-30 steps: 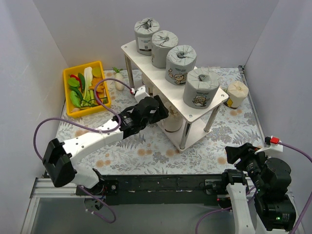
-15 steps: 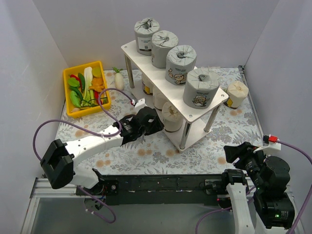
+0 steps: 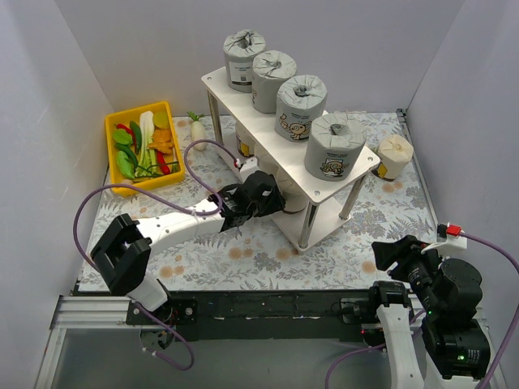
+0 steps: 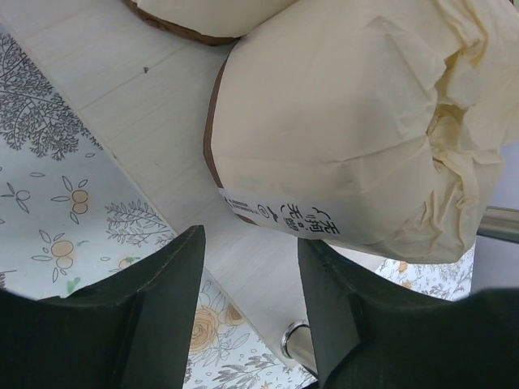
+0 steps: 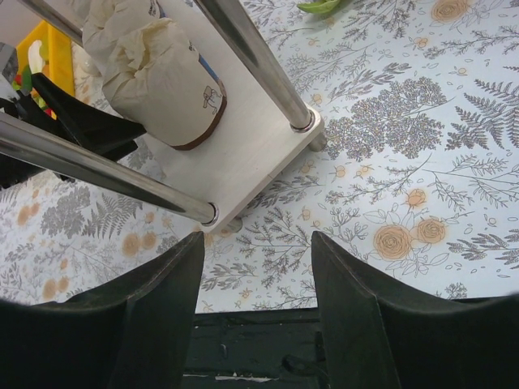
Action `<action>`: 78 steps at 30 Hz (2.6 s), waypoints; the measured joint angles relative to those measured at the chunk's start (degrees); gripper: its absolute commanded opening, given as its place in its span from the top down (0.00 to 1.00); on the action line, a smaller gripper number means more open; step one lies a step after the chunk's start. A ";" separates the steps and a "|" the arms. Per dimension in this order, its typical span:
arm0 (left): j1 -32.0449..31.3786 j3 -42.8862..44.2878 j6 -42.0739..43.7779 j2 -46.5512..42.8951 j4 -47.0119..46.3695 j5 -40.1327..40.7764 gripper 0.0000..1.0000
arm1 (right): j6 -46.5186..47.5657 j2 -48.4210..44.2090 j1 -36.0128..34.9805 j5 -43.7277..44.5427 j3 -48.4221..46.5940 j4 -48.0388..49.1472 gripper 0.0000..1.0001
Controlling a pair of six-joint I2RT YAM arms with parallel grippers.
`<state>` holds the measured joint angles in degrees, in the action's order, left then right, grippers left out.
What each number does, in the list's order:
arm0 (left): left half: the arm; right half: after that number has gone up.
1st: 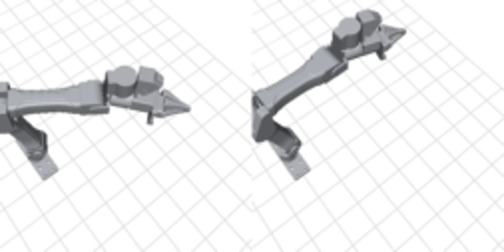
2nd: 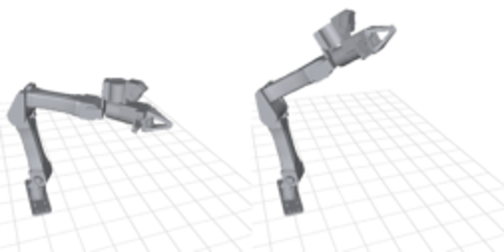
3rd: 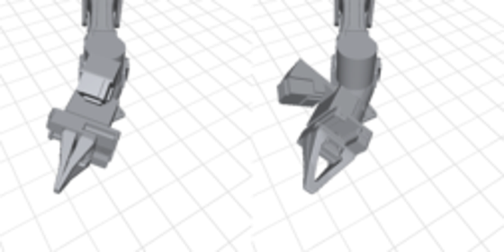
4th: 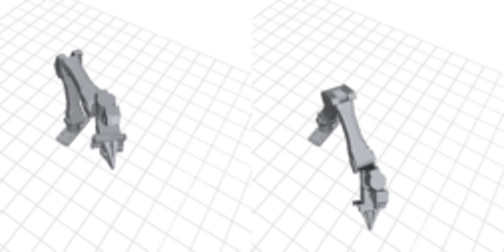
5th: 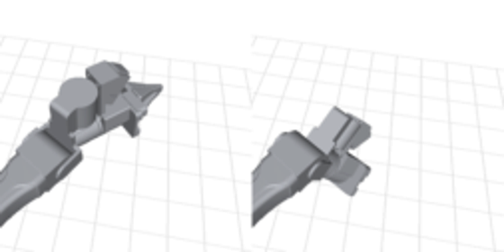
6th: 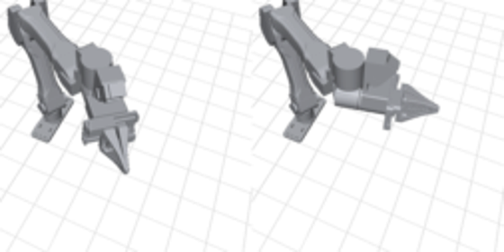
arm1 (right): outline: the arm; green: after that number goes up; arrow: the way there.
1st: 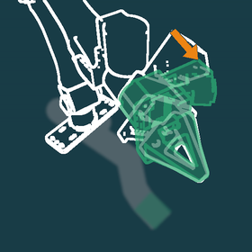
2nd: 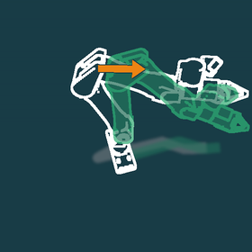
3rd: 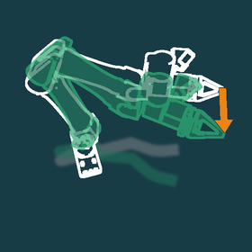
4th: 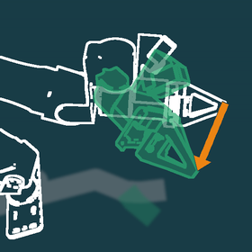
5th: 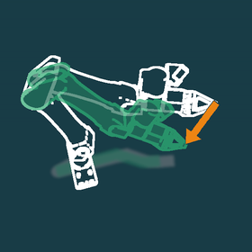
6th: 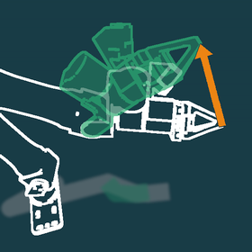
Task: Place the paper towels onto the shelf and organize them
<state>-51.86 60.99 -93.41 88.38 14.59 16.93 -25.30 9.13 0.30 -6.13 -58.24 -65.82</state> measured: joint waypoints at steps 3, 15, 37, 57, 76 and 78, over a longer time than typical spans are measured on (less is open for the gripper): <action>0.00 0.74 0.83 0.59 -0.28 0.13 0.52 | -0.11 0.02 0.00 -0.02 0.09 0.42 0.37; 0.00 -2.82 3.54 -9.11 1.81 4.85 0.40 | -3.10 8.04 0.00 0.81 4.79 8.61 0.38; 0.33 -18.80 26.95 -38.47 6.99 17.42 0.02 | -3.63 57.31 1.70 24.44 0.09 40.19 0.33; 0.37 -22.84 33.99 -40.74 5.73 22.60 0.02 | -12.76 88.30 9.73 27.08 -18.43 48.46 0.35; 0.37 -23.06 35.19 -40.81 5.81 26.14 0.02 | -14.67 96.26 12.09 24.15 -19.93 52.06 0.54; 0.37 -23.06 35.21 -40.81 5.90 26.27 0.02 | -14.62 96.26 12.11 24.11 -19.93 52.22 0.58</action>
<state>-51.48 37.93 -58.19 47.57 20.49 43.20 -39.92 105.38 12.40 17.98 -78.17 -13.61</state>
